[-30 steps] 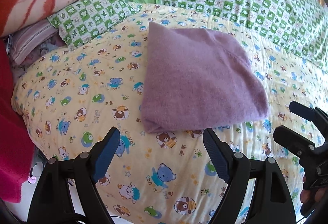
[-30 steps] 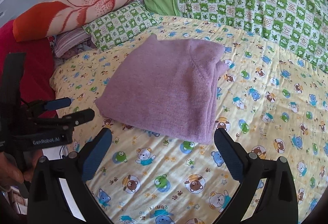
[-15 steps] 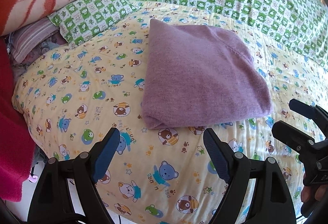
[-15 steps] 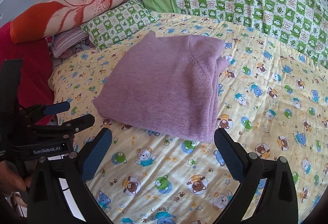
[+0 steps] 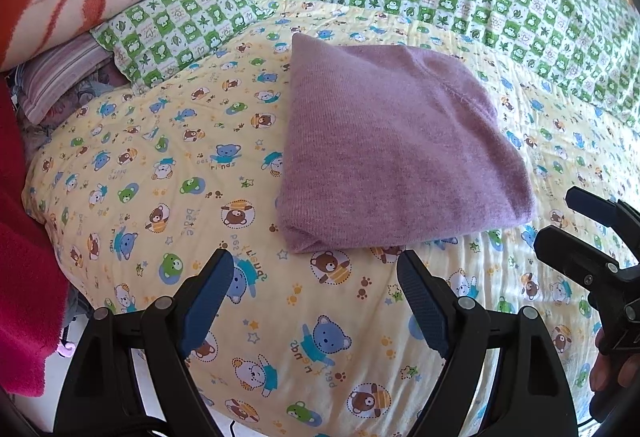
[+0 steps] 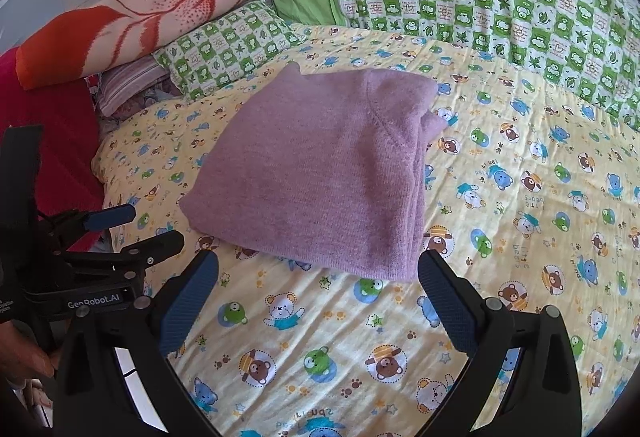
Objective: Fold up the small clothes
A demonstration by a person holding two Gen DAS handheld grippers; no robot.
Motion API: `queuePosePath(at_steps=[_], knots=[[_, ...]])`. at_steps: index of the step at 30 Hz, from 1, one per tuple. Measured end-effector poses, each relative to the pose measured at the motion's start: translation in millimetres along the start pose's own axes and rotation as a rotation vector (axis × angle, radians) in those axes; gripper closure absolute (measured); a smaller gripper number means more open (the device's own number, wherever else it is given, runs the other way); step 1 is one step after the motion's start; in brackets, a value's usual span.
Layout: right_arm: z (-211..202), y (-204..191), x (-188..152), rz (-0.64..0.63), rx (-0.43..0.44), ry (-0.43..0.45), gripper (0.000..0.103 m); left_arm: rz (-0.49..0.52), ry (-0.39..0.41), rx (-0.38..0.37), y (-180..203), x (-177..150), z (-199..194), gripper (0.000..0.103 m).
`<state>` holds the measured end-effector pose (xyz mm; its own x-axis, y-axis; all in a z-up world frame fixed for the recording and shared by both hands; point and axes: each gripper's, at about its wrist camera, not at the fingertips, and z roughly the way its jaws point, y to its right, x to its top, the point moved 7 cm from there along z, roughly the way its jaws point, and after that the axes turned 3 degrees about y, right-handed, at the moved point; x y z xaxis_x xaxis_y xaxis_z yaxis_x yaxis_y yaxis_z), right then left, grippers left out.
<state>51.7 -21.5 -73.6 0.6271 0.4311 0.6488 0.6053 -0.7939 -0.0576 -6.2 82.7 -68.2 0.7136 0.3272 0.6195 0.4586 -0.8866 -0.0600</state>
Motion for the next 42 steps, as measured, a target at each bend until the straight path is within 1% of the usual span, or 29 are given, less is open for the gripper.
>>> queuePosePath(at_steps=[20,42], knots=[[5,-3,6,-0.003,0.014,-0.002,0.003,-0.001,-0.008,0.003,-1,4,5,0.018],[5,1,11,0.001,0.014,0.007,0.003,0.001,-0.009,0.004,-6,17,11,0.018]])
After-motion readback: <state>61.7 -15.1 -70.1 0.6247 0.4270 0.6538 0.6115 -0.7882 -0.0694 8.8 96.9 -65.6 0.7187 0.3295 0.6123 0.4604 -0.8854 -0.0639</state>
